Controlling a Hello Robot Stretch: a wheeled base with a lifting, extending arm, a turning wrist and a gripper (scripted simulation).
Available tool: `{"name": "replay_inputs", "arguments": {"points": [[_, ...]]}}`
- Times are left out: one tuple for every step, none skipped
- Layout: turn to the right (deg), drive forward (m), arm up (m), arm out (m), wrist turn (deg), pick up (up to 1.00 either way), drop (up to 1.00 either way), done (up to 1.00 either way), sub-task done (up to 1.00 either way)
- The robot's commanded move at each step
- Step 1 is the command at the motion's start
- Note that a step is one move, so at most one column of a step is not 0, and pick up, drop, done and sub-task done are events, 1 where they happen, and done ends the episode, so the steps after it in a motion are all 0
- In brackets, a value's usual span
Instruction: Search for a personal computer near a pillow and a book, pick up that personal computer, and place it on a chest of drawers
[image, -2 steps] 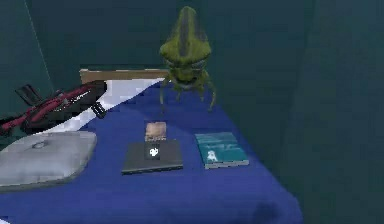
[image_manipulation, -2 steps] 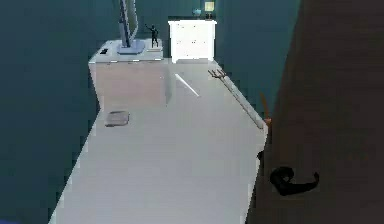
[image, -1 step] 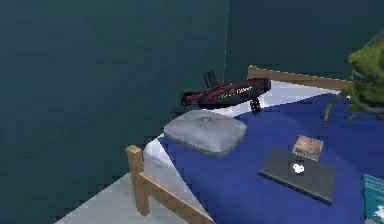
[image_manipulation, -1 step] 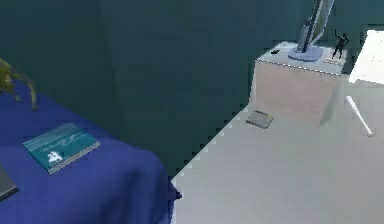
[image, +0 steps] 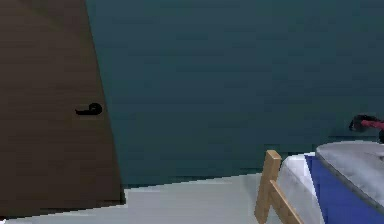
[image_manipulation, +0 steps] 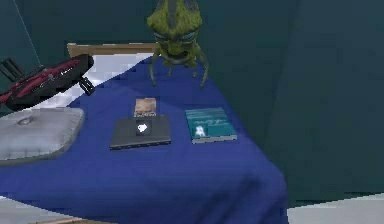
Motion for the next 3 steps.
{"name": "replay_inputs", "arguments": {"points": [[-3.0, 0.00, 0.00, 0.00, 0.0, 0.00, 0.00, 0.00, 0.00], [0.0, 0.15, 0.00, 0.00, 0.0, 0.00, 0.00, 0.00, 0.00], [45.0, 0.00, 0.00, 0.00, 0.0, 0.00, 0.00, 0.00, 0.00]]}}
